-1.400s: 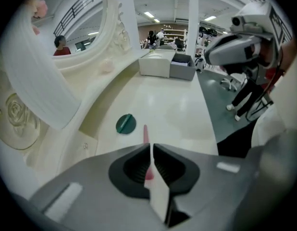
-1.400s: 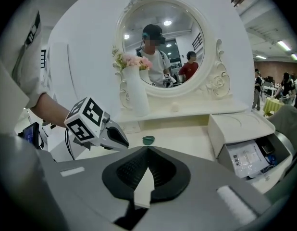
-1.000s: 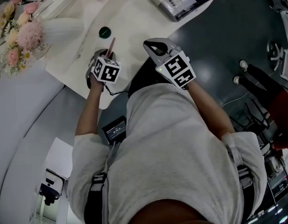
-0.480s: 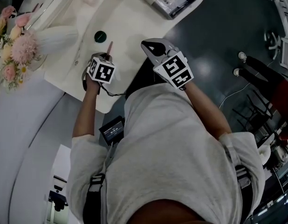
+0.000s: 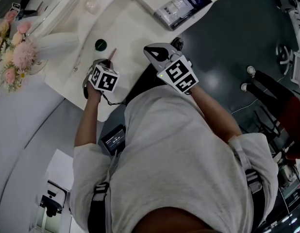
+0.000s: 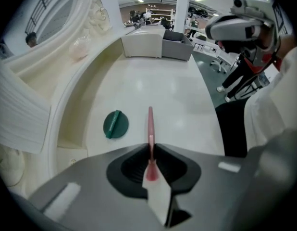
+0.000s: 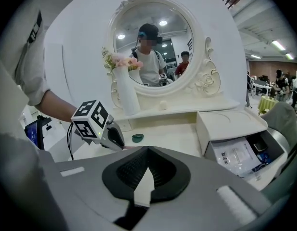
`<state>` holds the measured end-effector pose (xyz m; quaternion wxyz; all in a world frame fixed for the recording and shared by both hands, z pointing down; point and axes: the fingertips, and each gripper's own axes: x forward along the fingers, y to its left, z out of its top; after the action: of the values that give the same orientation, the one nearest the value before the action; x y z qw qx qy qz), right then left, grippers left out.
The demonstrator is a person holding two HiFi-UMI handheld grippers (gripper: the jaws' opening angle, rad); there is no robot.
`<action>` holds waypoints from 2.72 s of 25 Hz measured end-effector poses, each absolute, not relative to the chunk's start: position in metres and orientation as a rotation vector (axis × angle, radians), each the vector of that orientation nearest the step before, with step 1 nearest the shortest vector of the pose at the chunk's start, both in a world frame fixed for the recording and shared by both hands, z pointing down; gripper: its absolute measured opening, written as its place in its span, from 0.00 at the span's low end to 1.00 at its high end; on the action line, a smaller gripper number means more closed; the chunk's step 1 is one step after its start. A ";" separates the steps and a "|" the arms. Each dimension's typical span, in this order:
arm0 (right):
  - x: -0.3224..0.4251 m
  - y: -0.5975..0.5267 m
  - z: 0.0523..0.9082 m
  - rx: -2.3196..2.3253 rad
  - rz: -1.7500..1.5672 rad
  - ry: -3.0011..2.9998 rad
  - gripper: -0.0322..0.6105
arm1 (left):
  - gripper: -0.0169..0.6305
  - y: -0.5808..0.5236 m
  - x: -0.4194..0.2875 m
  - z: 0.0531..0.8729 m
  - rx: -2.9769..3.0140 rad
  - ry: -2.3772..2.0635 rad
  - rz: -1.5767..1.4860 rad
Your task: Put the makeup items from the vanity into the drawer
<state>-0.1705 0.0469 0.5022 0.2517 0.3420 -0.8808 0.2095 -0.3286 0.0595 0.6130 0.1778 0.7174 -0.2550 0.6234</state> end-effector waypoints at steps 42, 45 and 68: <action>0.017 -0.013 0.485 1.129 0.595 -2.394 0.05 | 0.09 -0.037 -0.082 0.543 2.355 -0.608 1.754; 0.030 -0.020 0.485 1.122 0.596 -2.406 0.05 | 0.10 -0.043 -0.067 0.542 2.356 -0.615 1.761; 0.110 -0.055 0.505 1.030 0.589 -2.500 0.05 | 0.10 -0.080 0.007 0.564 2.281 -0.822 1.875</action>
<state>0.1100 -0.0551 0.5050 0.1862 0.3656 -0.8877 0.2092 0.0075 -0.0801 0.5638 0.0384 0.7437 -0.2681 0.6112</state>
